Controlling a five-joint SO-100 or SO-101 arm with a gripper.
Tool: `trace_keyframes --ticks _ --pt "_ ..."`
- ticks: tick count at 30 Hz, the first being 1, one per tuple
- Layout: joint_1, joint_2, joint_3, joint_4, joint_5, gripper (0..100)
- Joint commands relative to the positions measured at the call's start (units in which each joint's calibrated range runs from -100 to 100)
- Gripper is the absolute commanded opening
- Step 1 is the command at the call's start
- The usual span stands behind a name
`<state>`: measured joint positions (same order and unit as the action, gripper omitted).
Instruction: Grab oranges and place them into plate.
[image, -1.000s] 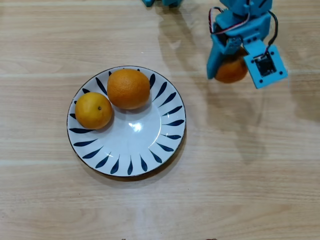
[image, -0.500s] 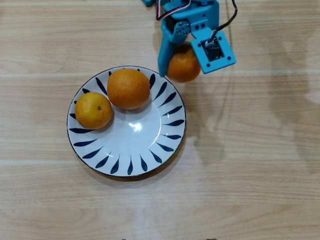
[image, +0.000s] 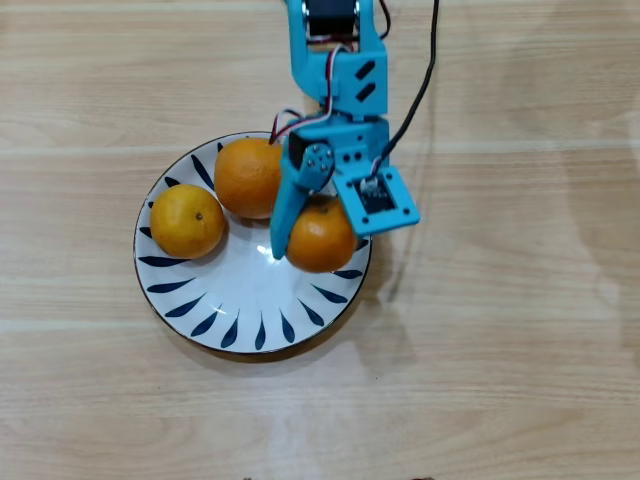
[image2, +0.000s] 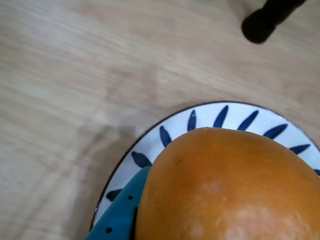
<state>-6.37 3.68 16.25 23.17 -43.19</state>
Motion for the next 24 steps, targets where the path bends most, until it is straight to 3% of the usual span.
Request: trace_keyframes --ticks 1,6,12,19,24 --pt "1.5 0.9 -0.8 -2.9 -0.1 28" --pt "2.5 1.6 -0.6 -2.2 -0.1 30" --pt "2.5 1.4 -0.6 -2.2 -0.1 49" --pt "2.2 0.8 0.8 -2.2 -0.2 49" --pt "1.0 -9.1 10.2 -2.3 0.5 32"
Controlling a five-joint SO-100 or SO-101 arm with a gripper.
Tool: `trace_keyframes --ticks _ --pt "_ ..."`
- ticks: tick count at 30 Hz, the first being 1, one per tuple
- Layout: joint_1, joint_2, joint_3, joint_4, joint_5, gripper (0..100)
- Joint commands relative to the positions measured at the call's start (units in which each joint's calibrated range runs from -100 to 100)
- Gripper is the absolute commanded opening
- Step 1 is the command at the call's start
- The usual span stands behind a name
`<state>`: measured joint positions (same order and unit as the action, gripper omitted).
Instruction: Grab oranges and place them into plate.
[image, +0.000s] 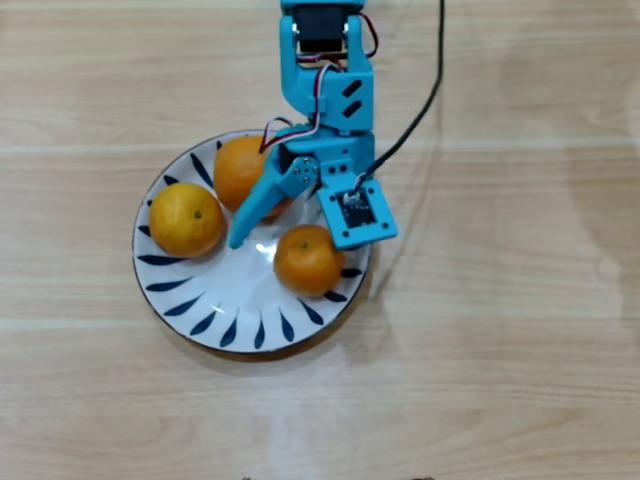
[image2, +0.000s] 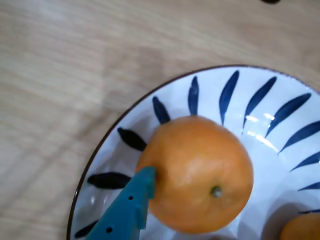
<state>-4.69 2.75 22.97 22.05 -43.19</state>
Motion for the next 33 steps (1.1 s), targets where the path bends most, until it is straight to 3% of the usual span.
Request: trace_keyframes --ticks 1,6,10,15,22,29,33 --pt "-1.0 -11.3 6.1 -1.1 1.3 28" --pt "-2.1 -29.1 19.5 -1.2 11.3 1" --pt "-4.3 -44.3 29.2 2.7 18.3 2" --pt "-4.2 -59.0 40.0 12.7 23.0 2" --pt "-5.2 -79.0 54.8 20.6 35.4 2" --pt "-5.5 -102.8 68.4 32.6 36.6 2" --pt "-6.3 -101.7 72.7 34.6 36.7 2"
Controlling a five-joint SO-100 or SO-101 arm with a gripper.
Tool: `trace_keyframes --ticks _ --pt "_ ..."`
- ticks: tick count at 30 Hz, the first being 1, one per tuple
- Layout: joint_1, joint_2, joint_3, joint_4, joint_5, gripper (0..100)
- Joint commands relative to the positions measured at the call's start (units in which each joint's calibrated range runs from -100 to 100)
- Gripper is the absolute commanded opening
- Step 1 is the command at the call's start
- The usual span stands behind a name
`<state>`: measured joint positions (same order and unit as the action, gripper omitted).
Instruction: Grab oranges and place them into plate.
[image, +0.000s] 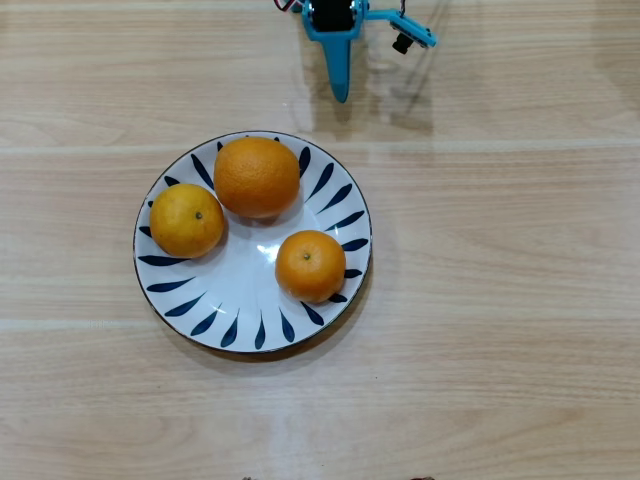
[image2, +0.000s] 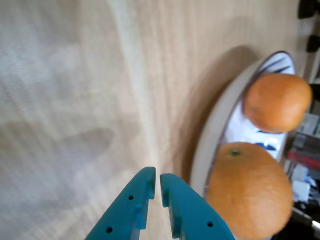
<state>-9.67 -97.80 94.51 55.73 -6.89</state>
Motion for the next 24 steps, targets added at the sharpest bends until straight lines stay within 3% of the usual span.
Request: trace_keyframes --ticks 1,24 --pt "-1.9 -1.5 2.1 1.3 0.4 2" --pt "-2.5 -1.8 3.5 0.7 1.6 2"
